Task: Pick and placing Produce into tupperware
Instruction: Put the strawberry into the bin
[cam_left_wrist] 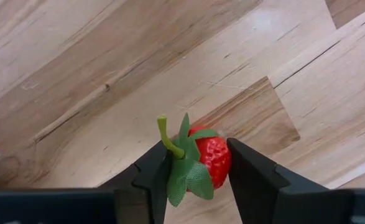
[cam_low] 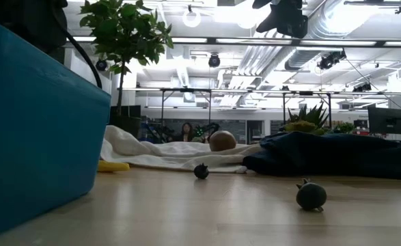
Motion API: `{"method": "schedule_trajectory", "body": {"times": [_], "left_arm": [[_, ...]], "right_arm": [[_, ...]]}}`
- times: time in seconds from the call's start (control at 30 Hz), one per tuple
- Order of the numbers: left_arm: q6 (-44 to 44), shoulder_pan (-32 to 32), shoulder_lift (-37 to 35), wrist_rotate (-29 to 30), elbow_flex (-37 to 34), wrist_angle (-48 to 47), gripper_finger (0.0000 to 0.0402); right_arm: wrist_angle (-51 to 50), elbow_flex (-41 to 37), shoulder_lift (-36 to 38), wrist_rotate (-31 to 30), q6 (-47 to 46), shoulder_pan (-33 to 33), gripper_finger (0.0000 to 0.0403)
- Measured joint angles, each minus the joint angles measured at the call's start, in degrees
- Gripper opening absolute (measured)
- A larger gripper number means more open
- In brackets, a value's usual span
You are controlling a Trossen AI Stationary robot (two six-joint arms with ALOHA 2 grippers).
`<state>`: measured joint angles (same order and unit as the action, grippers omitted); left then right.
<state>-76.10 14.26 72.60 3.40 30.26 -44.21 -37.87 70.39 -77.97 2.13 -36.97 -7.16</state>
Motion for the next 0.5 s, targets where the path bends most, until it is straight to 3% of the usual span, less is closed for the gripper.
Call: {"method": "schedule_trajectory", "body": {"times": [0.5], "left_arm": [[1.27,0.00,0.00,-0.79,0.00,0.15,0.0125]], "right_arm": [[0.00,0.00,0.00,0.00,0.98,0.00,0.0179]]}}
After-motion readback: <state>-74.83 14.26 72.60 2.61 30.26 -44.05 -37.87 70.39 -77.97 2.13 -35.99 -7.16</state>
